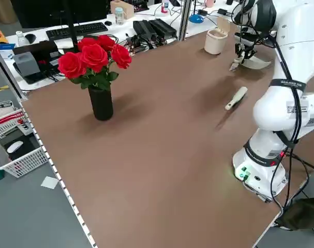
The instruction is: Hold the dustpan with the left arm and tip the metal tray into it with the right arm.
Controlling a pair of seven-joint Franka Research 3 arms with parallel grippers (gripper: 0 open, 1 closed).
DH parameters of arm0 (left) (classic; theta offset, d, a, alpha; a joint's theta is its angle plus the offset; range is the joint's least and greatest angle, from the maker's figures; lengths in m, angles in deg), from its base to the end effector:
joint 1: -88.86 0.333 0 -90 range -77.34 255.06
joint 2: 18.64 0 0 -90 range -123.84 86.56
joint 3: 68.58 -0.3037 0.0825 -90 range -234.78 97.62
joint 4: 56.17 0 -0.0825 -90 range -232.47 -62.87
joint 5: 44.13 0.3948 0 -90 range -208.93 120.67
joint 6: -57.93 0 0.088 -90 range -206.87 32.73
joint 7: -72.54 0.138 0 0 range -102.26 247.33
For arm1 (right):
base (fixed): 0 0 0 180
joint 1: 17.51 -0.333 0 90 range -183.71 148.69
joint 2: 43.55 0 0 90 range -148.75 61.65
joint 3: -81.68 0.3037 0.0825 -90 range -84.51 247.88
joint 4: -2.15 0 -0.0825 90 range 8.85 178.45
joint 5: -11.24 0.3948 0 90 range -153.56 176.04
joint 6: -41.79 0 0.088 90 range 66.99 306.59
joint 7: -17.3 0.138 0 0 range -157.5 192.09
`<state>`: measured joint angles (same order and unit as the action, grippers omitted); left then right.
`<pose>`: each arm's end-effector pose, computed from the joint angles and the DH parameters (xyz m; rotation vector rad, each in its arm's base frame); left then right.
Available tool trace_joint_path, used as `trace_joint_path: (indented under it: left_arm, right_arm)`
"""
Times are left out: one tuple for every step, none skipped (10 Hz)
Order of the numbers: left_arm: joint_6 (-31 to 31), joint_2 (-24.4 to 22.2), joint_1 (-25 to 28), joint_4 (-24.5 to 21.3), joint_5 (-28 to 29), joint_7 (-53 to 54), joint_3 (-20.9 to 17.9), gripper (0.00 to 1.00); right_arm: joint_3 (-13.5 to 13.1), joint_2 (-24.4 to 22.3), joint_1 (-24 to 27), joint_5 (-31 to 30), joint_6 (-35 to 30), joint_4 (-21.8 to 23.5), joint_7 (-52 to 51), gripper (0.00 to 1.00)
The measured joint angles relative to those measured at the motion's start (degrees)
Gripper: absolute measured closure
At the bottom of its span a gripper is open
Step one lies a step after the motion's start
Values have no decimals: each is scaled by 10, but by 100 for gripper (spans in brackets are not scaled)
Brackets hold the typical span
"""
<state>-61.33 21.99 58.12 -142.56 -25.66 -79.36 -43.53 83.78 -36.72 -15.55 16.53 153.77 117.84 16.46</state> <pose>0.4443 -0.5438 0.2237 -2.1525 -2.2035 -0.0118 0.5567 0.0100 0.3307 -3.0410 0.0384 0.2797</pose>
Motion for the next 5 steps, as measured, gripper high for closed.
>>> trace_joint_path:
  left_arm:
    - [1, 5, -6, 1, 0, -1, -1, 67]
    - [1, 12, -10, 1, 0, -1, -2, 67]
    - [0, 18, -11, 1, 0, -1, -2, 67]
    - [0, 20, -12, 2, 1, -1, -3, 67]
    - [0, 21, -13, 3, 1, -1, -3, 67]
  right_arm:
    - [17, -8, 0, -5, -11, 0, 25, 95]
    - [31, -15, 0, -12, -20, -1, 46, 95]
    - [48, -22, 0, -27, -33, -3, 69, 95]
    - [69, -29, 0, -51, -49, -6, 96, 95]
    - [94, -37, 0, -73, -66, -8, 126, 95]
